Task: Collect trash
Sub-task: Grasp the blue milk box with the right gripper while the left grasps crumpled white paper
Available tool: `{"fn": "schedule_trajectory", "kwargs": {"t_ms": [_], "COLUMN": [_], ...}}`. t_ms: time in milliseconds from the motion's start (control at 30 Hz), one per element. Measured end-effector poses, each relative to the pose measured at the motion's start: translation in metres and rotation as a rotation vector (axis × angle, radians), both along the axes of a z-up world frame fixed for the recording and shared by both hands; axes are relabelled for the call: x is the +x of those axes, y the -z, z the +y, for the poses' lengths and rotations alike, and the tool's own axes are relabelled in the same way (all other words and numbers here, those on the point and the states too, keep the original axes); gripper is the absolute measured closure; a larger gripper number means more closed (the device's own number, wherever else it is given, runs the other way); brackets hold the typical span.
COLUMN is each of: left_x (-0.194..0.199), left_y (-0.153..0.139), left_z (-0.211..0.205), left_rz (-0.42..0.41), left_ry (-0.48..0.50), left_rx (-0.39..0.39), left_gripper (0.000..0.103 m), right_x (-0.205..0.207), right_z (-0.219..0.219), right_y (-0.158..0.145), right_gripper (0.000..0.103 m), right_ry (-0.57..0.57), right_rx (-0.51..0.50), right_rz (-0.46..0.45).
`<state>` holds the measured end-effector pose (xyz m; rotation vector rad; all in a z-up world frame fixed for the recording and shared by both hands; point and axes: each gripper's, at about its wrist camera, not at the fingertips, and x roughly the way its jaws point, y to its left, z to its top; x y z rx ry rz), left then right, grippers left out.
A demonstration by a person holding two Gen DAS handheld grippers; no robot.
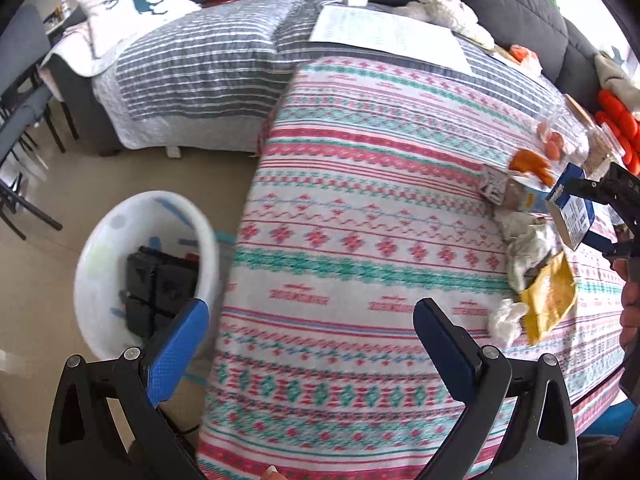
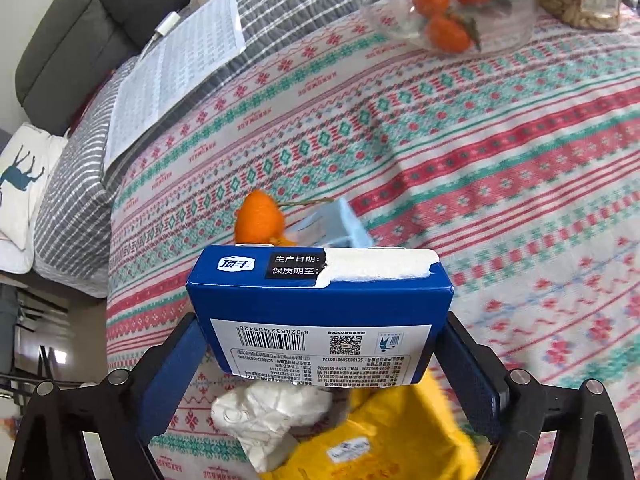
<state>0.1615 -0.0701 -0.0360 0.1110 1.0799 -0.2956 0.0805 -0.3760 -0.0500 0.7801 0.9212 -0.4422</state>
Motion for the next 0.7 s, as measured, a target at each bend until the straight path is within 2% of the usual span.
{"fn": "schedule_trajectory", "kwargs": {"t_ms": [200,433,533,700], "left_x": [0.0,-0.009,-0.012,-0.007], "left_y": [-0.001,0.009,0.013,0.029], "left_z": [-0.047,-0.125,-0.152,-0.18], "left_rz": [-0.007,0.011,0.008,0.048], "left_ry": [0.083,0.197,0.228,0.255], "left_rx": [-0.027,-0.084,-0.132,-0.197], "left_gripper": [0.0,0.001,0.007,0.032], "right_x": [-0.037,-0.085,-0.098,-0.11], "right_z": [-0.011,-0.033,-0.04,-0.05], "right_y": [-0.027,-0.031,-0.033,-0.032], "right_gripper": [0.009,0.009,0.009,0.009], "right_ry": [0.006,0.011,0.01,0.016], "right_rx": [-0.088,-0.113,-0.134,-0.111], "right_rz": [0.021,0.058,0.074,0.079]}}
